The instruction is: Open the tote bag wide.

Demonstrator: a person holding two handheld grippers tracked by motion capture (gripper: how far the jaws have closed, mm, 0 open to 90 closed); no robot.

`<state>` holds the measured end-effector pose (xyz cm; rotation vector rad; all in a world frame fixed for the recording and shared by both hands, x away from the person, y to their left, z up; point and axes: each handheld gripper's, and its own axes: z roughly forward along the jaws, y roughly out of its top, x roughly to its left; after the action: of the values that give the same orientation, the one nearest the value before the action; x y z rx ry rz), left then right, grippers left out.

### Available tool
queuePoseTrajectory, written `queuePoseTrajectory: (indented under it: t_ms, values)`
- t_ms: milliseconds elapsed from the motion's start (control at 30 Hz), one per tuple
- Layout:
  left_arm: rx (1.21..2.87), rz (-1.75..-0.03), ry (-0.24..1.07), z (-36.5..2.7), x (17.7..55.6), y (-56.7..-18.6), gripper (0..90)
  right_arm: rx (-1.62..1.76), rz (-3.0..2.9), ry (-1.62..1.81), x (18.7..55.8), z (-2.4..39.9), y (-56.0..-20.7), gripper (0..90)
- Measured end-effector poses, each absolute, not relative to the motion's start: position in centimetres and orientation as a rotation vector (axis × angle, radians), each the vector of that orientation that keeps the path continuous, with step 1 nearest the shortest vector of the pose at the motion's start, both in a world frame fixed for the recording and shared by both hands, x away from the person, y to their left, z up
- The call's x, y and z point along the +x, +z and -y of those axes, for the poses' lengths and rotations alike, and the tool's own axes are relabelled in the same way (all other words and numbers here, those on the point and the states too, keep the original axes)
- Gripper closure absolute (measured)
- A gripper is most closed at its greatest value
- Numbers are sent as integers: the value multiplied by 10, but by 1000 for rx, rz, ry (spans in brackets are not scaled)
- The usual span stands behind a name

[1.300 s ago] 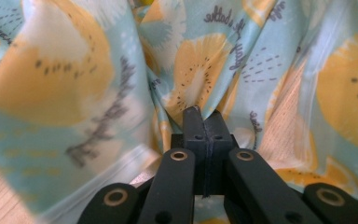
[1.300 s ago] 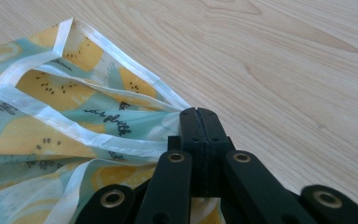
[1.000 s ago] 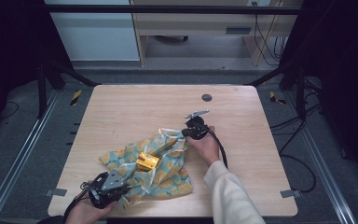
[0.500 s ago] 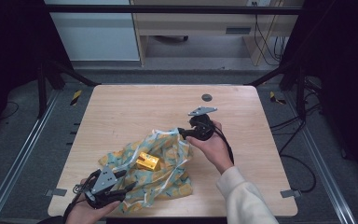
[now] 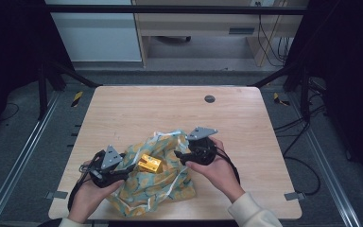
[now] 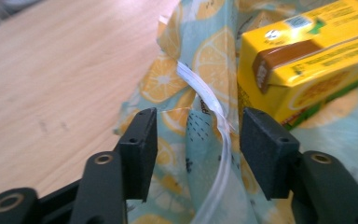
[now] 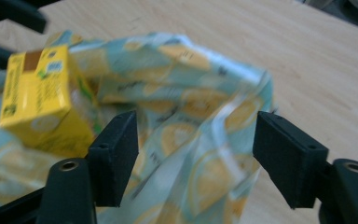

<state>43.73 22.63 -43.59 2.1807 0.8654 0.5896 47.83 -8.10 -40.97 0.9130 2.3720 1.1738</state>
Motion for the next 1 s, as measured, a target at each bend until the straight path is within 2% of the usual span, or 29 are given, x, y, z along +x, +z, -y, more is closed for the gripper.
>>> queuePoseTrajectory:
  t_ms: [67,133,167,200,233,267,300,333,367,433,700,1000]
  values:
    - [2179,-879,573,-223,441,-446,543,914,-2393,1154,470,83,-418,286]
    - [2206,-875,544,-219,444,-454,631,923,-2408,1136,465,88,-431,427]
    - [2223,-877,544,-217,445,-456,631,923,-2408,1136,465,88,-431,427]
    - [2230,-877,547,-216,445,-457,661,936,-2413,1136,464,89,-436,472]
    - [2228,-877,569,-216,445,-458,747,938,-2421,1141,462,91,-443,638]
    - [2228,-877,569,-216,445,-458,782,938,-2421,1141,462,91,-443,638]
    - [2244,-877,580,-216,446,-458,815,937,-2434,1164,461,93,-450,779]
    - [2244,-877,580,-216,446,-458,843,937,-2434,1164,461,93,-450,779]
    - [2255,-881,582,-217,447,-459,843,934,-2445,1171,461,93,-454,838]
    - [2286,-905,582,-221,448,-464,869,944,-2476,1163,459,96,-465,900]
    - [2321,-980,622,-235,454,-471,880,981,-2560,1023,460,108,-486,900]
    - [2324,-1018,678,-245,457,-471,879,1009,-2576,980,465,117,-492,900]
